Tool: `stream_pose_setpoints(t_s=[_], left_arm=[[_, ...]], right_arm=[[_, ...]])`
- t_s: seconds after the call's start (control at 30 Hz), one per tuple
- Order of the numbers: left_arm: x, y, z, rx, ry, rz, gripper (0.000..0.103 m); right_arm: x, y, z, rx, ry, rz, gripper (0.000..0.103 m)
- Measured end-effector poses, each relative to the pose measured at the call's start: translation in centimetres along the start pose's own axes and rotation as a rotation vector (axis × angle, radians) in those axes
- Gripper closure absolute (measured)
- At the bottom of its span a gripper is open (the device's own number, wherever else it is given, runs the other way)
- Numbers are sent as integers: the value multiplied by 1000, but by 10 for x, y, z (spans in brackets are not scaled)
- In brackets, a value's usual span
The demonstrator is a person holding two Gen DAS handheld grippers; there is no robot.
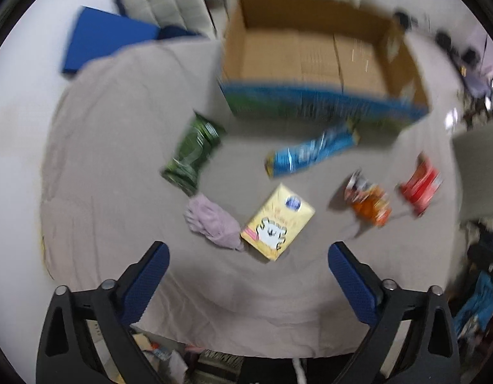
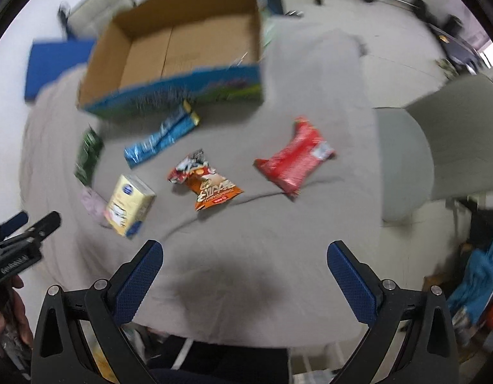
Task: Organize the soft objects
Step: 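Grasp the yellow Vinda tissue pack with the left tool while the right tool grasps the orange panda bag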
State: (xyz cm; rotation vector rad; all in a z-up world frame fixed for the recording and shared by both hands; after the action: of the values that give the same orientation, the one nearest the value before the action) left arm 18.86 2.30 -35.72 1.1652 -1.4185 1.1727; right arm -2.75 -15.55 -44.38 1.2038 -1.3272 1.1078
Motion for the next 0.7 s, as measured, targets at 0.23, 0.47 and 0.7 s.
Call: stream_pose_setpoints(t_s=[0.23, 0.47, 0.7], left_arm=[[-104, 11, 28, -136, 25, -196, 11], [-162, 14, 36, -167, 41, -315, 22], [-158, 19, 19, 197, 188, -394, 30]], right_arm=[[-92, -41, -40, 157, 17, -100, 10], [-158, -52, -58, 177, -8, -243, 58], [-159, -49, -45, -12, 5, -245, 61]])
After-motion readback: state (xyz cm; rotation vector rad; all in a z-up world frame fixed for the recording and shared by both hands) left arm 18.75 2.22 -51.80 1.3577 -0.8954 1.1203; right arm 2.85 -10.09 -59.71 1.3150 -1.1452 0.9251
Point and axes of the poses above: each gripper's, at about its wrist camera, not at the fingertips, and x roughly against the way its jaws point, z to its right, y to its underside, the point moved 9 cm from there along -x, roughly the way its jaws point, and after that the axes turned 1 degree about y, right-handed, at the moved point
